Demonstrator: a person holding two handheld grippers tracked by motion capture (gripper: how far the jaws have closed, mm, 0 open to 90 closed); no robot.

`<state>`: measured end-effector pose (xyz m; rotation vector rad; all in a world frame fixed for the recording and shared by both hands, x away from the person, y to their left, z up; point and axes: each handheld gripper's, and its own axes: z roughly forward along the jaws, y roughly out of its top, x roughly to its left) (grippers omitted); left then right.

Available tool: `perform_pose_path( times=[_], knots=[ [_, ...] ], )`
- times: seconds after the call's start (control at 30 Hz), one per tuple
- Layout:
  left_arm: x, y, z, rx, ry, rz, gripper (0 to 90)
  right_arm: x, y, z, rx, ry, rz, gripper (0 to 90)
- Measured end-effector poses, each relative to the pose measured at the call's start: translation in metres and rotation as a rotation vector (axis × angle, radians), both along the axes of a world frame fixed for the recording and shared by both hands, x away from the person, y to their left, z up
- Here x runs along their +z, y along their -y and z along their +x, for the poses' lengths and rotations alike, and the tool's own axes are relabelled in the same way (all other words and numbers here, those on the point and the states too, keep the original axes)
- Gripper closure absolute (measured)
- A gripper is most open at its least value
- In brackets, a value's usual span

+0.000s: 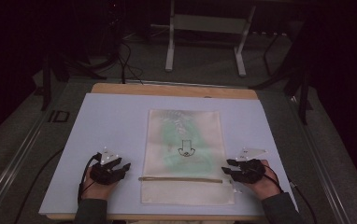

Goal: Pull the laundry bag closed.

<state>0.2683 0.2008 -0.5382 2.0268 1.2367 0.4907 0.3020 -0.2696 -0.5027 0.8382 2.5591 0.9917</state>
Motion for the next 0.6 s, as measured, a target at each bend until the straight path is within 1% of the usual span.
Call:
perform_pose_path(
  times=[0.1, 0.17, 0.3, 0.37, 0.43, 0.47, 0.57, 0.6],
  knots=[
    [0.000, 0.000, 0.000, -0.002, 0.000, -0.001, 53.6, 0.002, -0.004, 0.000, 0.007, -0.014, -0.002, 59.8],
    [0.000, -0.001, 0.000, -0.003, 0.000, -0.001, 53.6, 0.004, -0.006, 0.001, 0.017, -0.013, -0.007, 60.1],
    [0.000, 0.000, 0.000, -0.002, -0.001, 0.000, 53.6, 0.009, -0.014, 0.001, 0.047, -0.008, -0.031, 60.1],
    [0.000, 0.000, 0.000, 0.000, 0.000, 0.002, 53.6, 0.009, -0.016, 0.001, 0.051, -0.009, -0.032, 60.0],
    [-0.001, 0.000, 0.000, -0.003, 0.002, 0.009, 53.6, 0.012, -0.022, 0.002, 0.072, -0.005, -0.050, 58.8],
    [-0.001, 0.000, 0.001, -0.004, 0.003, 0.004, 53.6, 0.012, -0.023, 0.002, 0.077, -0.004, -0.054, 58.6],
    [-0.001, 0.000, 0.001, -0.003, 0.001, 0.001, 53.7, 0.012, -0.026, 0.004, 0.087, -0.008, -0.058, 58.5],
    [-0.001, 0.000, 0.001, -0.003, 0.002, 0.002, 53.6, 0.013, -0.029, 0.005, 0.089, -0.014, -0.064, 58.6]
  ],
)
